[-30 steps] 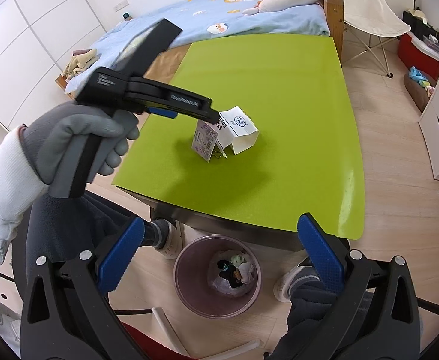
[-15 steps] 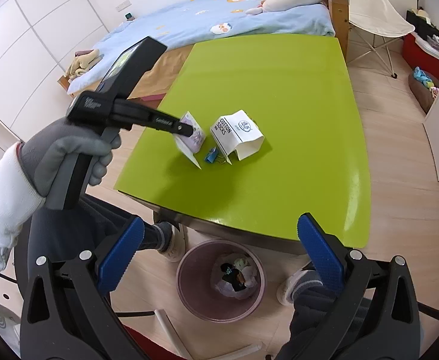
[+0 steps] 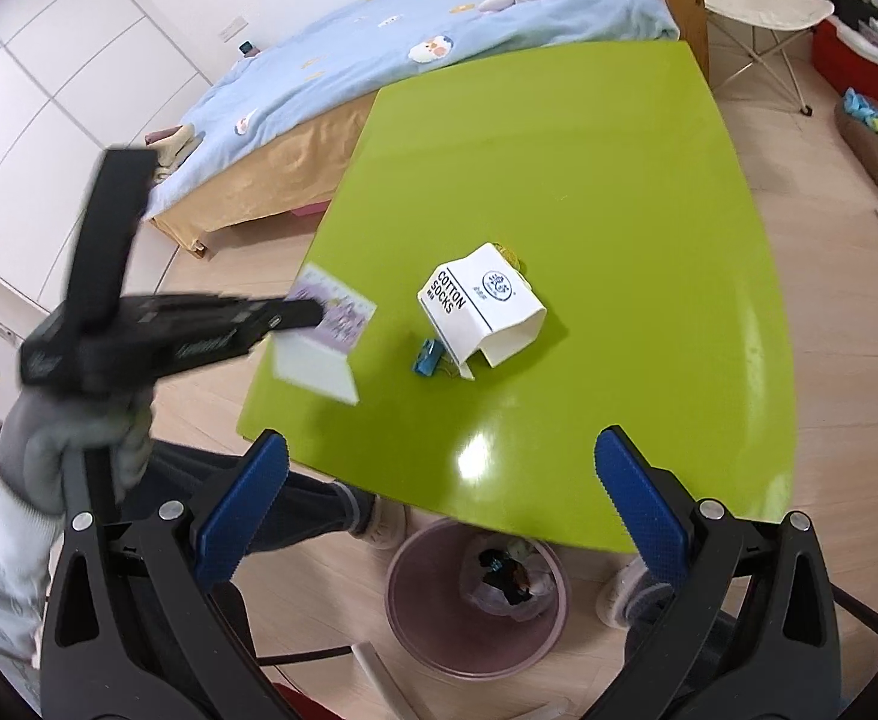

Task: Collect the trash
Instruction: 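Grasp the white COTTON SOCKS box with the right tool while the left tool holds the card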

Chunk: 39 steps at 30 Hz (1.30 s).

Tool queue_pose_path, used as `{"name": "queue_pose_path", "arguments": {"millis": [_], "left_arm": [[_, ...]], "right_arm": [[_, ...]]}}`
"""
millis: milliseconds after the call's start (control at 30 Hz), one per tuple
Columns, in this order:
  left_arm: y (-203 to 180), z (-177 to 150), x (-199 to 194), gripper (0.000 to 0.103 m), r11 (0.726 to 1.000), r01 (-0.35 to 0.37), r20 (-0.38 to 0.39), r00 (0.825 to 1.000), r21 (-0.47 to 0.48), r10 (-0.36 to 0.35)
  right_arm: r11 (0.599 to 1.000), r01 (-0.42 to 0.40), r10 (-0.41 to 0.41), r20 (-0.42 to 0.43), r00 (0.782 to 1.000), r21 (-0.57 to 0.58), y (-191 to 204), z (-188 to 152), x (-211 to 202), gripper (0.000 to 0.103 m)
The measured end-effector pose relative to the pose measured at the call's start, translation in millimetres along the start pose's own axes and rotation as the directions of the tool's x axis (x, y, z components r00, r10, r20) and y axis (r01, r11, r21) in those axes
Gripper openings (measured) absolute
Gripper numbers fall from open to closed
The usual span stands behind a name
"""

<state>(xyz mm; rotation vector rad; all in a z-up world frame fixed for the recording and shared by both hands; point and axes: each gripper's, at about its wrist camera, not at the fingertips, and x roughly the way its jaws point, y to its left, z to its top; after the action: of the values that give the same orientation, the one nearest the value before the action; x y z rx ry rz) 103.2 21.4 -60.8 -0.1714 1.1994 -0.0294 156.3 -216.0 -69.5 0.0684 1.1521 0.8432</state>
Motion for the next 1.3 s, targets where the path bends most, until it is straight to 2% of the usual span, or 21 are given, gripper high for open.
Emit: {"name": "queue_pose_path", "arguments": {"millis": [200,400,433,500,667,800,933,1133,1300], "left_arm": [[-1,-9,-11,0.006,1.0,0.008,0.028,1.0,0.008,-0.008],[1,-13,-16,0.006,1.0,0.027,0.04,0.999,-0.004,-0.027],[2,-13,-16,0.006,1.0,0.03,0.04,0.999,-0.006,-0.03],[3,-15,-17,0.006,0.999,0.034,0.042,0.999,-0.014,-0.033],[7,-17,-16,0.006,0.999,0.045,0.042,0.998,-0.028,-0.043],[8,-20,-14,0.006,0.998,0.051,0.037,0.998,-0.033,-0.05],[10,-22,-10,0.006,0.998,0.055,0.03,0.998,-0.036,-0.054],[11,-23,-11,0.006,0.998,0.059,0.035,0.998,-0.033,-0.058],[8,-25,-19,0.006,0.998,0.061,0.056,0.997,-0.017,-0.06]], "right_arm": [[0.994,-0.067,0.069,-0.023,0.997,0.084,-13,22,26,0.1],[0.967,-0.152,0.164,-0.042,0.986,0.203,-32,35,60,0.098],[0.963,-0.159,0.172,-0.046,0.984,0.217,-34,36,64,0.088],[0.953,-0.166,0.186,-0.058,0.981,0.255,-40,36,74,0.074],[0.938,-0.194,0.22,-0.061,0.974,0.286,-44,36,86,0.059],[0.94,-0.19,0.214,-0.055,0.975,0.284,-45,37,89,0.04],[0.944,-0.186,0.204,-0.042,0.978,0.273,-44,39,87,0.012],[0.958,-0.177,0.185,-0.018,0.983,0.224,-33,44,76,0.004],[0.975,-0.143,0.145,0.0,0.989,0.168,-21,46,54,0.002]]}}
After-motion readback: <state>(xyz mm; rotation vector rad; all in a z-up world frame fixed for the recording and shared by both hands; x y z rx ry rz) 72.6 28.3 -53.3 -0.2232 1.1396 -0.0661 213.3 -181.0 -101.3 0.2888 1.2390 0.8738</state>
